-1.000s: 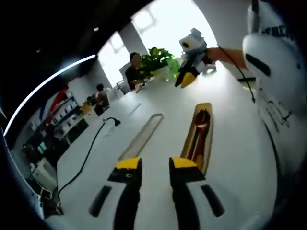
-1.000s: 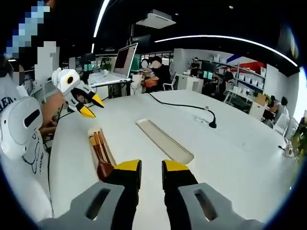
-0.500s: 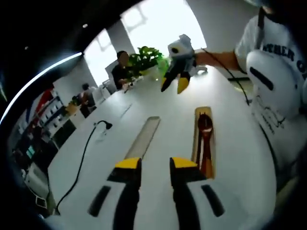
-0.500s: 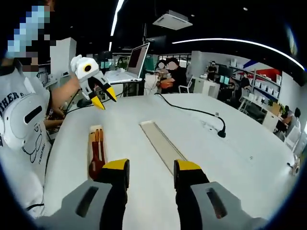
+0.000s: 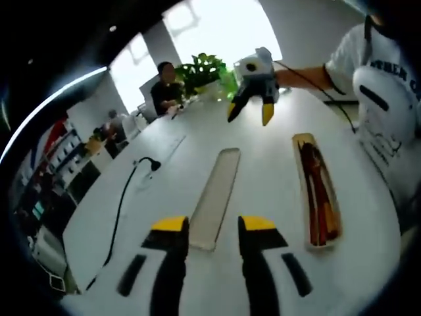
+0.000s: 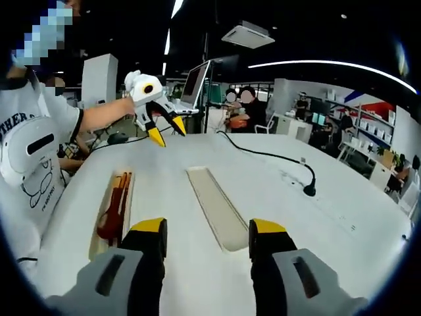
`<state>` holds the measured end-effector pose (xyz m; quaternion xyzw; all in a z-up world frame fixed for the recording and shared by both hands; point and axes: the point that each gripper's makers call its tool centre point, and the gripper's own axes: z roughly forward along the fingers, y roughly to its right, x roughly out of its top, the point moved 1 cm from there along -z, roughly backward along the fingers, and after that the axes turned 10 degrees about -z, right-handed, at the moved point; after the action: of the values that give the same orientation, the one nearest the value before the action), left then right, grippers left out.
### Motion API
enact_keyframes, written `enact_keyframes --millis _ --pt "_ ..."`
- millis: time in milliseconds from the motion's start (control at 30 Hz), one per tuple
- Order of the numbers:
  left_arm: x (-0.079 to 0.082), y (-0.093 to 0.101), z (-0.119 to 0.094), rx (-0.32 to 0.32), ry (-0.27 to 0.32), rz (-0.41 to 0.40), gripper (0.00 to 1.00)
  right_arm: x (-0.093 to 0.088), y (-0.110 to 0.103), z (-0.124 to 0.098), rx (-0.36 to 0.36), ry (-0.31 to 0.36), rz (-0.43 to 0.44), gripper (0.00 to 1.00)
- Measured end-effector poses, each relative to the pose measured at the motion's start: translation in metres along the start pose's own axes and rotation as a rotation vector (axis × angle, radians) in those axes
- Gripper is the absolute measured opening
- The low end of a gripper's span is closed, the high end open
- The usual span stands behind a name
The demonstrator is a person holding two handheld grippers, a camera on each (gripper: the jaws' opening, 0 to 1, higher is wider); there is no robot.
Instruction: Arrange the utensils inside the cutlery case until each visible utensil rests in its matching compartment.
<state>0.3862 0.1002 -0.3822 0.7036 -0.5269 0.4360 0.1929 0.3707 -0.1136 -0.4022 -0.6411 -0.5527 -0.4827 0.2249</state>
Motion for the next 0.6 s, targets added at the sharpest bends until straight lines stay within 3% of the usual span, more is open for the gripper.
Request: enact_keyframes --millis 67,267,600 --pt "-0.006 0.003 0.007 -0.054 -0.027 -0.043 0.38 -0.008 0.004 0.007 0.004 -0.009 0.005 0.49" --pt "-0.009 -0.005 0.025 -0.069 -0.047 -0.01 0.47 -0.029 0.017 0.023 -0.002 -0.014 0.051 0.48" --pt "-0.029 -0.013 0.051 -0.1 -0.078 -0.028 0.48 -0.042 0.025 0.032 0.031 0.015 0.112 0.58"
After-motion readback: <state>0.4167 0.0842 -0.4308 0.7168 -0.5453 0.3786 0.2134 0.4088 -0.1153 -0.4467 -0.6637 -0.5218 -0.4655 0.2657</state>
